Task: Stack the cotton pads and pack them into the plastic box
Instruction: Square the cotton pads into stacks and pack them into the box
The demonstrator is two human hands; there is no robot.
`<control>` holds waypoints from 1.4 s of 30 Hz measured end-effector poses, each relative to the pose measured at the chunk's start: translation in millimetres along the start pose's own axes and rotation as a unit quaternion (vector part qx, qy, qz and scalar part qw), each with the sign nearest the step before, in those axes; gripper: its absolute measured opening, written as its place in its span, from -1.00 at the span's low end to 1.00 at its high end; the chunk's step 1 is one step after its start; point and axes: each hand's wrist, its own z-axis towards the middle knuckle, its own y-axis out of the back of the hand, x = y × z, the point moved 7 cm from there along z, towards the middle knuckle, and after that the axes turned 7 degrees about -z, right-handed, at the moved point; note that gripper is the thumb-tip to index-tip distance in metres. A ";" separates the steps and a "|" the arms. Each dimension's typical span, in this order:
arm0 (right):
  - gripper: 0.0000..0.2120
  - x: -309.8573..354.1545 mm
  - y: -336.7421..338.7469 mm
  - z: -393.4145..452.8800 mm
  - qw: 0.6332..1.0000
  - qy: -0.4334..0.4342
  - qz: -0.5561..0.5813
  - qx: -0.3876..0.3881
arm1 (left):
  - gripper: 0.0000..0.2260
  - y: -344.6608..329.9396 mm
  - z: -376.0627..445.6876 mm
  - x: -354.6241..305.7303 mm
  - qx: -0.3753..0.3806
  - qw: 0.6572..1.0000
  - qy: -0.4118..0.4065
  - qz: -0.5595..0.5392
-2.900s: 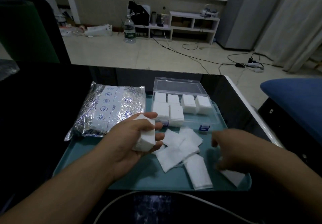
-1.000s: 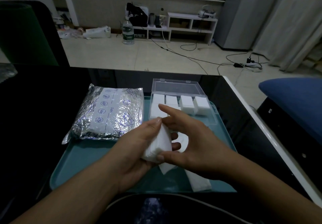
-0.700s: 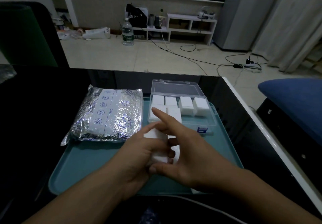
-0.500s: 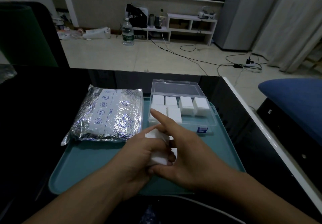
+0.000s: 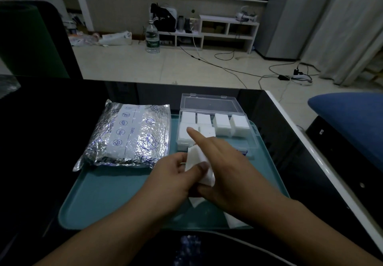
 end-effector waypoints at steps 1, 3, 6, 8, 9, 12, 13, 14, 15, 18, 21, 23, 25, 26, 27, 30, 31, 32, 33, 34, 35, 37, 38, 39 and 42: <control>-0.03 -0.4 -1.8 -0.9 1.000 -0.007 0.008 -0.002 | -0.81 1.2 0.5 0.0 -0.007 1.000 -0.011 -0.003; -0.06 -7.4 -2.5 -4.0 0.993 -0.069 0.099 -0.013 | -0.80 5.3 1.1 -3.7 -0.030 0.998 -0.046 -0.005; -0.27 -16.2 -8.5 -9.4 0.902 -0.197 0.383 -0.009 | -0.76 8.8 0.6 -14.0 -0.048 0.992 -0.112 0.014; -0.67 -13.3 -7.2 -9.8 0.849 -0.210 0.484 -0.029 | -0.69 7.6 -1.9 -18.9 -0.046 0.986 -0.151 0.054; -0.71 -12.4 -9.9 -10.3 0.841 -0.207 0.498 -0.035 | -0.65 5.5 -4.2 -19.9 -0.041 0.982 -0.166 0.080; -0.76 -8.3 -14.6 -16.3 0.853 -0.211 0.471 -0.080 | -0.50 -2.3 -12.5 -19.5 -0.027 0.971 -0.190 0.145; -0.75 -6.3 -16.8 -16.1 0.865 -0.208 0.446 -0.096 | -0.47 -4.4 -15.5 -19.9 -0.025 0.968 -0.190 0.162; -0.68 -3.1 -18.5 -16.0 0.875 -0.202 0.427 -0.107 | -0.45 -6.0 -17.5 -19.7 -0.025 0.965 -0.188 0.179; -0.60 -2.3 -22.2 -17.0 0.879 -0.201 0.416 -0.114 | -0.44 -5.9 -19.4 -19.3 -0.023 0.963 -0.186 0.193; -0.55 -1.3 -23.8 -19.1 0.877 -0.194 0.418 -0.137 | -0.40 -8.5 -19.4 -21.2 -0.018 0.957 -0.188 0.219; -0.57 0.3 -18.8 -19.5 0.876 -0.185 0.417 -0.160 | -0.46 -9.4 -20.7 -23.5 -0.014 0.960 -0.187 0.210; -0.63 -1.6 -14.9 -19.5 0.870 -0.186 0.422 -0.176 | -0.48 -8.4 -21.2 -22.6 -0.015 0.962 -0.186 0.199; -0.74 -1.6 -8.8 -19.2 0.866 -0.180 0.423 -0.195 | -0.46 -7.0 -20.3 -20.6 -0.024 0.964 -0.179 0.196; -0.76 -1.2 -6.3 -18.5 0.868 -0.177 0.417 -0.203 | -0.45 -6.2 -19.3 -19.7 -0.033 0.964 -0.178 0.197; -0.77 -1.8 -4.2 -18.6 0.871 -0.176 0.407 -0.211 | -0.44 -4.7 -18.6 -19.3 -0.043 0.962 -0.180 0.200; -0.80 -5.2 -1.3 -19.3 0.875 -0.174 0.383 -0.237 | -0.42 -0.6 -19.3 -23.0 -0.083 0.953 -0.193 0.217; -0.80 -5.7 -1.1 -19.3 0.882 -0.174 0.365 -0.242 | -0.46 0.2 -20.2 -24.3 -0.088 0.951 -0.197 0.221; -0.77 -5.7 -1.2 -19.0 0.890 -0.174 0.341 -0.247 | -0.52 0.5 -20.6 -25.6 -0.088 0.949 -0.203 0.225; -0.72 -6.4 -1.6 -19.6 0.897 -0.176 0.316 -0.254 | -0.57 0.2 -20.9 -26.7 -0.087 0.947 -0.207 0.228; -0.67 -6.5 -1.8 -19.9 0.902 -0.177 0.295 -0.261 | -0.59 -0.2 -20.8 -27.0 -0.087 0.947 -0.207 0.232; -0.62 -4.9 -2.1 -19.6 0.907 -0.172 0.279 -0.266 | -0.59 -0.3 -21.1 -26.9 -0.086 0.947 -0.205 0.231; -0.54 0.7 -4.9 -18.0 0.916 -0.153 0.257 -0.266 | -0.56 -1.2 -21.5 -25.3 -0.080 0.952 -0.201 0.218; -0.51 2.8 -6.6 -17.4 0.920 -0.147 0.250 -0.264 | -0.51 -1.9 -22.2 -24.5 -0.079 0.953 -0.198 0.213; -0.48 4.0 -7.8 -17.3 0.922 -0.146 0.245 -0.263 | -0.46 -2.6 -23.1 -24.4 -0.079 0.955 -0.196 0.211; -0.45 5.4 -9.3 -17.6 0.921 -0.154 0.254 -0.253 | -0.42 -3.8 -23.6 -25.7 -0.078 0.955 -0.201 0.202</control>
